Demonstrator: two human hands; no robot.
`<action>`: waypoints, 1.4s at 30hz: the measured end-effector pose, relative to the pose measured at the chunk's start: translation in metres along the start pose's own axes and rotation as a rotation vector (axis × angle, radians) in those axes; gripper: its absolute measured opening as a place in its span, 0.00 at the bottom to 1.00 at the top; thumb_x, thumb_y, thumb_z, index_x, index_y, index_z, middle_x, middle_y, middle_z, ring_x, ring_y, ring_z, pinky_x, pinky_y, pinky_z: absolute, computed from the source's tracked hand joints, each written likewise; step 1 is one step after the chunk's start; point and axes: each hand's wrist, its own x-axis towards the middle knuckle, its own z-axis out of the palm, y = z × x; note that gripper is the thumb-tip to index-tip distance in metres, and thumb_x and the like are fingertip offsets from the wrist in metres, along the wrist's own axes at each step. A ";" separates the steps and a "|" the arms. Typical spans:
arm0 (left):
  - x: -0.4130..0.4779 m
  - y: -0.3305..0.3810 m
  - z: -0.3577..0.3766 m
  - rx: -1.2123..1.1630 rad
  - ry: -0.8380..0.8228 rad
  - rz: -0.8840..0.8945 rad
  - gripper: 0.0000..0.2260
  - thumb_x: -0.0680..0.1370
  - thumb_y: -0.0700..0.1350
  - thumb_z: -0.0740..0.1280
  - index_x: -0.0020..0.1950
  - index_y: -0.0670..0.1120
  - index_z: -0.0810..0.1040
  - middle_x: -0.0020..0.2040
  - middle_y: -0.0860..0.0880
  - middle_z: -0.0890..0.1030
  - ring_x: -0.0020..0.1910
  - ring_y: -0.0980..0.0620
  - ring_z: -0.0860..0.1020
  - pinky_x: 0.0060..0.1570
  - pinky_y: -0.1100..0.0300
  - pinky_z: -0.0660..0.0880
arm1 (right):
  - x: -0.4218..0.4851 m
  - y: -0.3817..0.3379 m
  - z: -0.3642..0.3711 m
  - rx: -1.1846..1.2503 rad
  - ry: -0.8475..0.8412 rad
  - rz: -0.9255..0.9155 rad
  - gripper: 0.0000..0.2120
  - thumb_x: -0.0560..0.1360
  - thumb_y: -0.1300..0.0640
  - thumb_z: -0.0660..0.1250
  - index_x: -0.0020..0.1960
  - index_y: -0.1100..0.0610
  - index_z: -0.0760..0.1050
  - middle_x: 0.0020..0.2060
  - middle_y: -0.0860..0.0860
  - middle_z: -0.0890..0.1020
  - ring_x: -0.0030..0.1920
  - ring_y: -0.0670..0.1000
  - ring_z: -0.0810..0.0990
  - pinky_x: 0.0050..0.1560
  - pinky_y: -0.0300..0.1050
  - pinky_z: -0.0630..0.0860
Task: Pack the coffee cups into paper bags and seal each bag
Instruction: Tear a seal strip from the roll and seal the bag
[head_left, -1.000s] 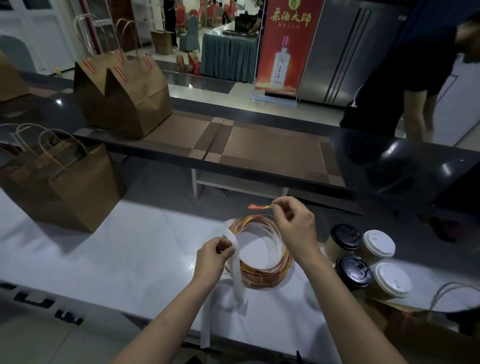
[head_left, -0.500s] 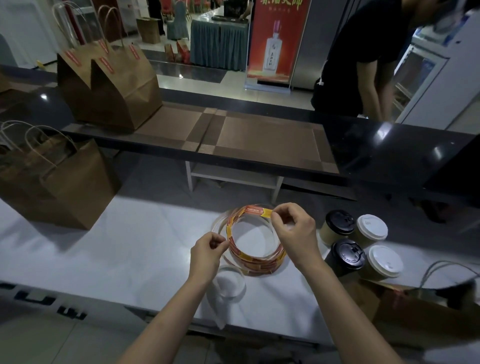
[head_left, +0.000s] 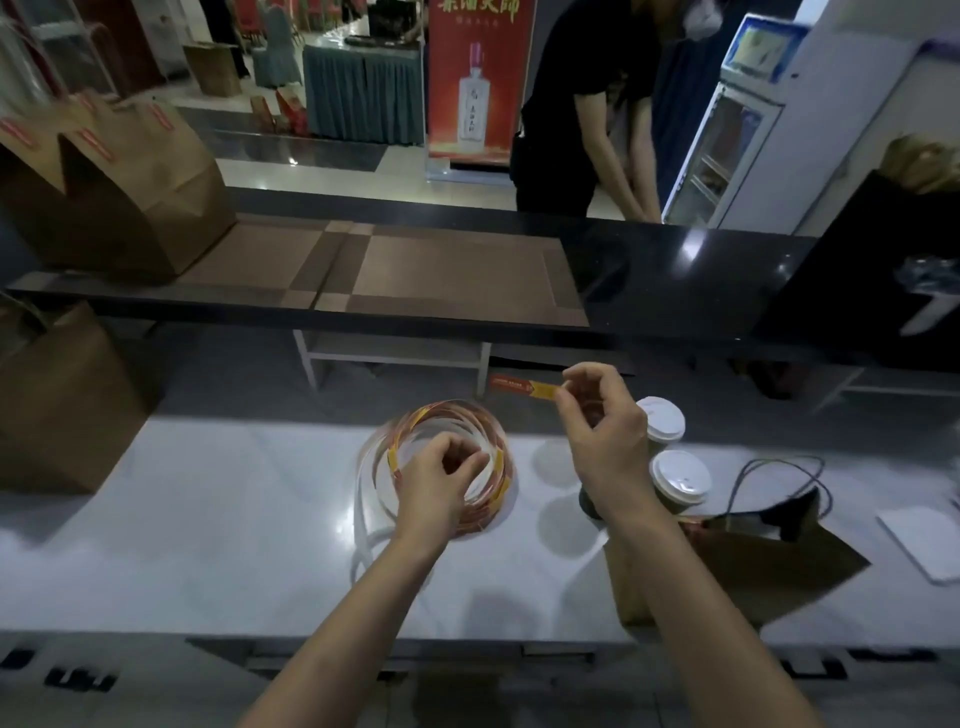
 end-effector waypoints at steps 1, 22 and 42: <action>-0.002 0.008 0.008 0.010 -0.011 0.026 0.06 0.78 0.43 0.75 0.44 0.52 0.81 0.40 0.57 0.83 0.43 0.59 0.82 0.44 0.66 0.77 | 0.000 0.000 -0.010 0.008 0.016 0.000 0.10 0.81 0.61 0.71 0.58 0.49 0.76 0.46 0.44 0.82 0.48 0.43 0.81 0.48 0.32 0.77; -0.127 0.135 0.207 0.035 -0.129 0.083 0.02 0.80 0.47 0.73 0.49 0.54 0.83 0.42 0.58 0.83 0.44 0.59 0.81 0.43 0.67 0.77 | -0.017 0.087 -0.258 0.030 0.082 -0.058 0.11 0.80 0.59 0.73 0.60 0.52 0.76 0.47 0.43 0.82 0.47 0.44 0.81 0.49 0.35 0.79; -0.122 0.127 0.296 0.511 -0.179 0.111 0.25 0.78 0.53 0.74 0.74 0.55 0.74 0.70 0.55 0.78 0.67 0.51 0.77 0.64 0.47 0.78 | -0.047 0.195 -0.307 -0.014 -0.434 0.149 0.41 0.72 0.51 0.81 0.73 0.31 0.60 0.71 0.32 0.69 0.74 0.35 0.67 0.70 0.40 0.65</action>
